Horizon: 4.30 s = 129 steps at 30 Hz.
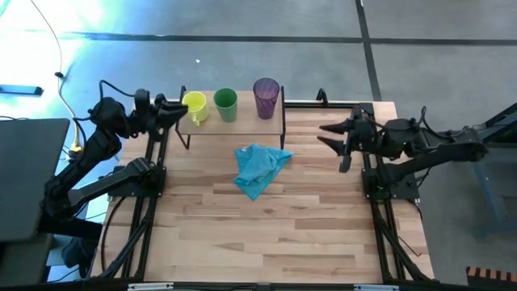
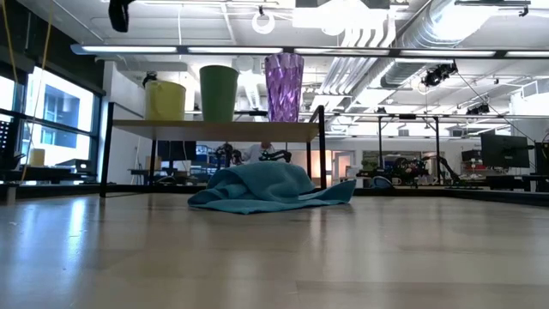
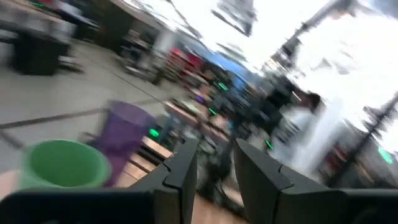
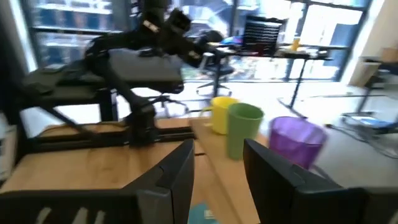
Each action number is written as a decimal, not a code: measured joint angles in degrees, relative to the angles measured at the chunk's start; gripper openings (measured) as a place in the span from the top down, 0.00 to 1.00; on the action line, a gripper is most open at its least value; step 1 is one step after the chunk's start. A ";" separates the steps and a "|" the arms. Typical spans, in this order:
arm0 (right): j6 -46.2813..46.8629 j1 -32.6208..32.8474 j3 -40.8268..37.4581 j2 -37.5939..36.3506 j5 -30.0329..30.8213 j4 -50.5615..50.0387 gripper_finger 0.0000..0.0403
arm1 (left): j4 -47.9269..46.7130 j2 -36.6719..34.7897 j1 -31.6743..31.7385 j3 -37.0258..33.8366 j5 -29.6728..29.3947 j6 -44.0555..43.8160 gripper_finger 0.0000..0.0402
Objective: Stack small to large cups/mugs on shelf
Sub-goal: Return to Home Position
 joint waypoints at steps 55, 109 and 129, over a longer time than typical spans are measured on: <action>-10.08 3.57 -16.50 -10.66 -2.98 13.27 0.68 | 39.98 -4.53 -66.28 -29.64 -65.50 44.50 0.76; -14.78 0.07 -34.72 -19.47 -20.52 25.70 0.68 | 28.63 -28.75 -67.84 -40.75 -64.93 56.18 0.76; -18.14 -0.16 -56.27 -25.52 -16.81 62.22 0.68 | 28.05 -28.74 -67.84 -40.70 -65.53 54.18 0.76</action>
